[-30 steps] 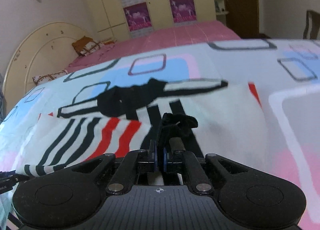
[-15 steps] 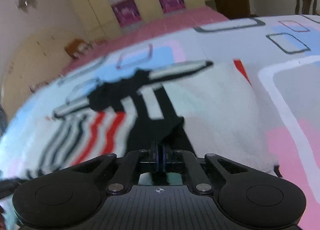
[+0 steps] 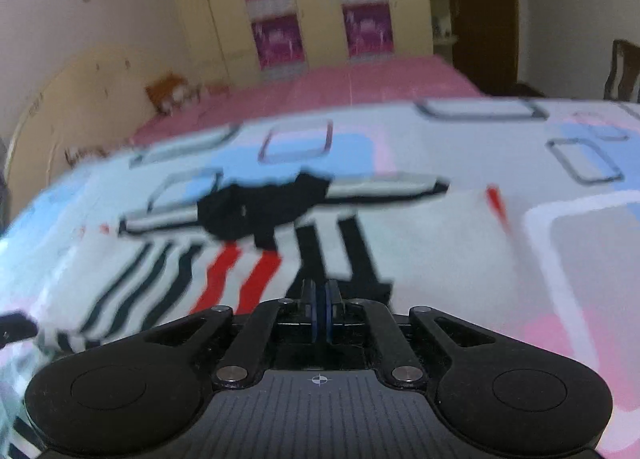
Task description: Fold small clothes
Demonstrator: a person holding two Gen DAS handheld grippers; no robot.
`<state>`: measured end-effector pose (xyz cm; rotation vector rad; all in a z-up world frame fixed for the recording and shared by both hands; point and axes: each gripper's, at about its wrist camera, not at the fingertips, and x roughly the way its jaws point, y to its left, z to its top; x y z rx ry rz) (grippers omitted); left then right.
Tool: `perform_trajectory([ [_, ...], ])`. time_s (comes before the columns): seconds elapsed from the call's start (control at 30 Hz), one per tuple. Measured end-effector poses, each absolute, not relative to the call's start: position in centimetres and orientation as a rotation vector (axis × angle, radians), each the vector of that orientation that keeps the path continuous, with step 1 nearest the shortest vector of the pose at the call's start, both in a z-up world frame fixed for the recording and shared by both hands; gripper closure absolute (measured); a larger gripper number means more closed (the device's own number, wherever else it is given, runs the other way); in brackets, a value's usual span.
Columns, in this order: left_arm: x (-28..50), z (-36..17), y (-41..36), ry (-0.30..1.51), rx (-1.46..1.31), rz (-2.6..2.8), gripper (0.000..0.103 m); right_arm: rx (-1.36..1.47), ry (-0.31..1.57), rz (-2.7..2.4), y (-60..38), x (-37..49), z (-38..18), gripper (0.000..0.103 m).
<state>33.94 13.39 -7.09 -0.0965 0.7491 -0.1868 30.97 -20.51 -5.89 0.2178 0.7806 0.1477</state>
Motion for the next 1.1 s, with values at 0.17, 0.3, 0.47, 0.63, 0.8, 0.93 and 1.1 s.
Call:
perform_trajectory([
  [0.17, 34.9, -9.2, 12.4, 0.815, -0.063, -0.207, 0.061, 0.127, 0.870, 0.149, -19.7, 31.0, -8.2, 0.100],
  [0.3, 37.2, -7.9, 12.9, 0.773, -0.055, -0.219, 0.051, 0.170, 0.812, 0.165, -20.3, 31.8, -6.6, 0.100],
  [0.47, 44.3, -8.4, 13.7, 0.761, -0.038, -0.199, 0.044, 0.171, 0.809, 0.137, -20.0, 36.5, -6.6, 0.100],
  [0.63, 48.1, -10.7, 15.4, 0.781, -0.069, -0.198, 0.040, 0.123, 0.884, 0.145, -21.0, 40.8, -9.0, 0.100],
  [0.8, 47.9, -10.0, 15.4, 0.791, -0.064, -0.183, 0.043, 0.132, 0.883, 0.128, -21.3, 40.7, -8.5, 0.100],
  [0.93, 46.0, -7.8, 12.5, 0.709, -0.054, -0.225, 0.035, 0.170, 0.816, 0.222, -18.3, 39.4, -6.1, 0.099],
  [1.1, 44.7, -8.6, 7.5, 0.729, -0.082, -0.310, 0.035, 0.194, 0.832, 0.370, -12.8, 39.3, -5.8, 0.099],
])
